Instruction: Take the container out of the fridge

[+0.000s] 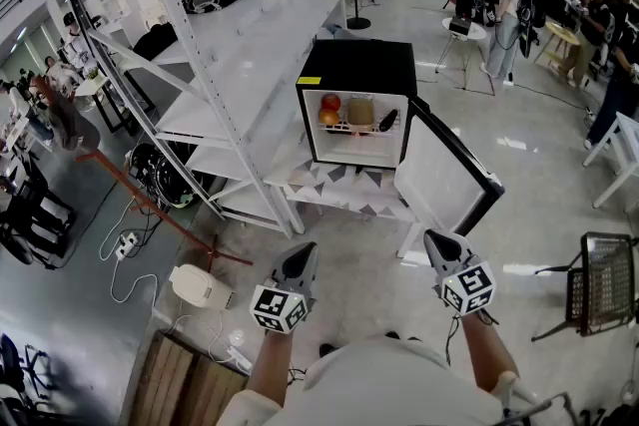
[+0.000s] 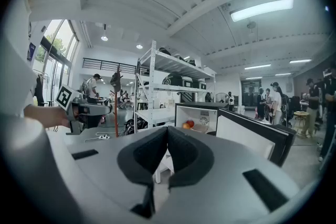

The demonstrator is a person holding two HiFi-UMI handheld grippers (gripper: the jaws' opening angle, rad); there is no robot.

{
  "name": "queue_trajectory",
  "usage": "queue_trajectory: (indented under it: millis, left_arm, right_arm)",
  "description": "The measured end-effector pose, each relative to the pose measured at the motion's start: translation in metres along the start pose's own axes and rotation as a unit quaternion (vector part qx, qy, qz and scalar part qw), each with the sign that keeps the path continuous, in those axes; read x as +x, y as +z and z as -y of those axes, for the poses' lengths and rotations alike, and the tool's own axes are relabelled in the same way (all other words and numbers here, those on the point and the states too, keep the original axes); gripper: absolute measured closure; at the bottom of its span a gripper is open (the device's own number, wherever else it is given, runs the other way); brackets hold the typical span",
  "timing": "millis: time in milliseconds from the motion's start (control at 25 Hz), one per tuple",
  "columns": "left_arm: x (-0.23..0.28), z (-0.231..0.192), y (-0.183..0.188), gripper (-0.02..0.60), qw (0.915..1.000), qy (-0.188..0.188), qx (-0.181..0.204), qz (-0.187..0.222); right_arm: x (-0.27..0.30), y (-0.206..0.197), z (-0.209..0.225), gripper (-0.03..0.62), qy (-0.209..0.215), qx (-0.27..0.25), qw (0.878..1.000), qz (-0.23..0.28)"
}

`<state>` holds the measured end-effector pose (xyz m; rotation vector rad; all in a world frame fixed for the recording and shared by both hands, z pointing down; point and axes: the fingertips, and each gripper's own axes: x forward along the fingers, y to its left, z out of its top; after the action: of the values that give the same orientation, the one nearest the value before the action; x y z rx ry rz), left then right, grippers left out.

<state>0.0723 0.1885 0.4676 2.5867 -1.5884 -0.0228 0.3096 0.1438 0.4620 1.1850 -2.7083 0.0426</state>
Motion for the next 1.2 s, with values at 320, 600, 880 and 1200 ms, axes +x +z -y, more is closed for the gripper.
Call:
queue_trajectory:
  millis: [320,600,880,1200]
  left_arm:
    - [-0.007,-0.002,-0.002,0.577,1.0000,-0.005,-0.004,0.001]
    - [-0.014,-0.011,-0.004,0.577,0.9999,-0.013,-0.010,0.001]
    - [-0.032,-0.024,-0.007,0.577,0.9996,-0.028,-0.010,-0.002]
    - [-0.057,-0.051,-0.015,0.577,0.9988,-0.047,-0.013,-0.011]
  right_arm:
    - [-0.002,0.002,-0.008,0.588,-0.003,0.000,1.000,0.001]
    - [0.003,0.002,-0.026,0.588,0.000,-0.009,1.000,-0.003]
    - [0.017,-0.001,-0.054,0.588,-0.016,-0.002,1.000,-0.011]
    - [0.025,-0.010,-0.089,0.588,-0.035,0.008,0.999,-0.017]
